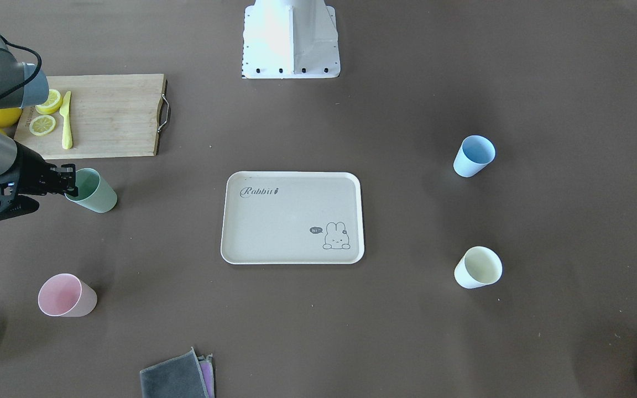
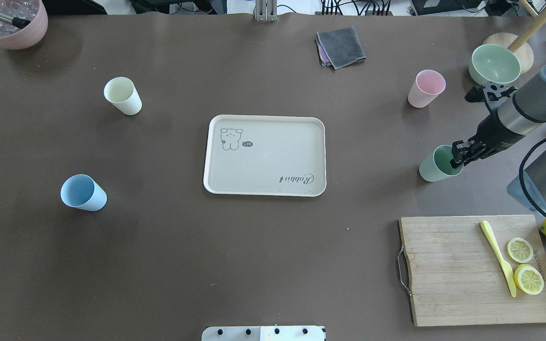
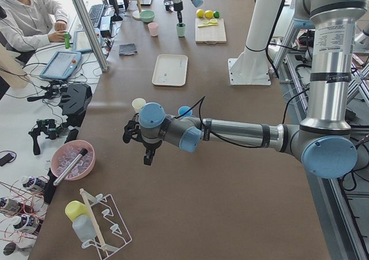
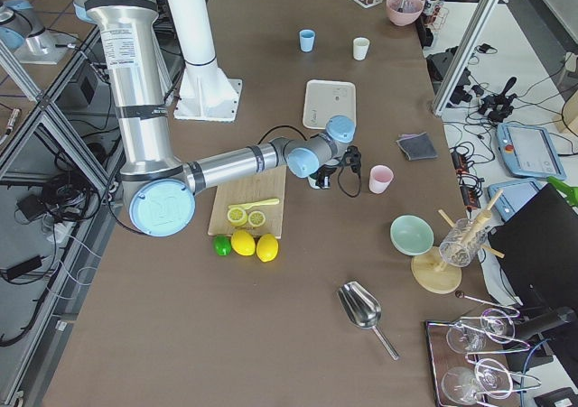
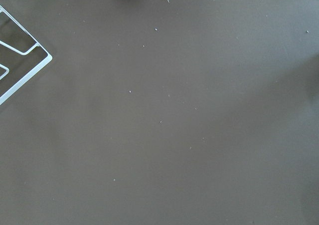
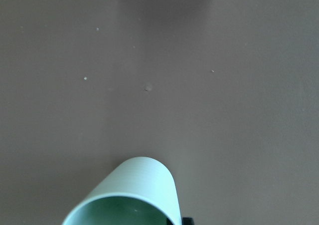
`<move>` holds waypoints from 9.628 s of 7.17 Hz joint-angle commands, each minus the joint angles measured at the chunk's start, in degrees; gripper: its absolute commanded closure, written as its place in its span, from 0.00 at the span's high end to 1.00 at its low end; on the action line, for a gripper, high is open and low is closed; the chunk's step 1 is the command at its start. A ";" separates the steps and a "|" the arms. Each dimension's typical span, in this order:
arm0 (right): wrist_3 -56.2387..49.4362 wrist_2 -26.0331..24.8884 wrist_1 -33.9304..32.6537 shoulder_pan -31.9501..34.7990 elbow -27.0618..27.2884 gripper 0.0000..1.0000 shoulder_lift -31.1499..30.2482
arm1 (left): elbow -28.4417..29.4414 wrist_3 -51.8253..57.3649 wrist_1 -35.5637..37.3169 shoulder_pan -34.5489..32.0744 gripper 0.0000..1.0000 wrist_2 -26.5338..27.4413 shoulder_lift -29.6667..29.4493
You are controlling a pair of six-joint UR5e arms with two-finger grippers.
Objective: Place all cups on tray
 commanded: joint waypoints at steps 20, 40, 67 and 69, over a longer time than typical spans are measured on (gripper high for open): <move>32.45 -11.46 -0.95 -6.31 -1.40 1.00 21.10 | -10.53 -43.46 24.49 36.21 0.00 13.95 -31.28; 20.89 -4.51 -0.33 6.37 -25.39 0.00 24.14 | 0.74 -42.83 11.73 34.77 0.98 19.19 -35.00; 37.18 -4.51 -0.42 -2.94 -11.25 1.00 26.81 | 17.00 -44.87 9.98 40.52 0.08 20.90 -47.54; 37.18 -4.16 -0.77 -2.86 -8.97 1.00 25.58 | 17.70 -44.87 9.10 40.25 0.97 20.90 -47.54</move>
